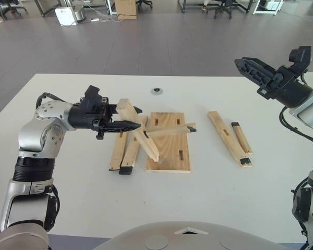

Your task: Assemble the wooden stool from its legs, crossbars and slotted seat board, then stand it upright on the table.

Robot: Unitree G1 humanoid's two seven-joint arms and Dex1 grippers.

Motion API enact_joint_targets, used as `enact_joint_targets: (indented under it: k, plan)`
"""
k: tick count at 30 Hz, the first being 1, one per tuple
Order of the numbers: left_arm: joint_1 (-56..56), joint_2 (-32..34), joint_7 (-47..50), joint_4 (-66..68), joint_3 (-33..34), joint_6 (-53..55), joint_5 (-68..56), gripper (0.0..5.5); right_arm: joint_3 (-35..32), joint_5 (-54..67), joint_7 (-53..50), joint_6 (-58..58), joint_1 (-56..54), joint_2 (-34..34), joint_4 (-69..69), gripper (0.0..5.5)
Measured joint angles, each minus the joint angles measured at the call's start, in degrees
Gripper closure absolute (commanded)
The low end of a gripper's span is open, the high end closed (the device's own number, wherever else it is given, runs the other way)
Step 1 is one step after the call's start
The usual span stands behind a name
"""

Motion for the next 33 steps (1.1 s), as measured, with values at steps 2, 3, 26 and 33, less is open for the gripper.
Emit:
enact_joint_targets:
  k: [2,3,26,33]
  plan:
    - [0.0,0.0,-0.1,0.1,-0.1,-0.3,0.0,3.45,0.0,0.0,0.0,0.0,0.0,0.0,0.0,2.33]
    - [0.0,0.1,-0.1,0.3,-0.1,-0.4,0.0,3.45,0.0,0.0,0.0,0.0,0.0,0.0,0.0,2.33]
    - [-1.0,2.9,-3.0,0.4,-3.5,-6.7,4.9,3.45,-0.7,0.6,-0.5,1.0,0.4,0.6,-1.7,2.33]
    - [-3.8,3.0,-2.2,0.0,-8.8,-5.9,7.4,3.45,-0.7,0.7,-0.9,1.2,0.4,1.3,-2.0,2.33]
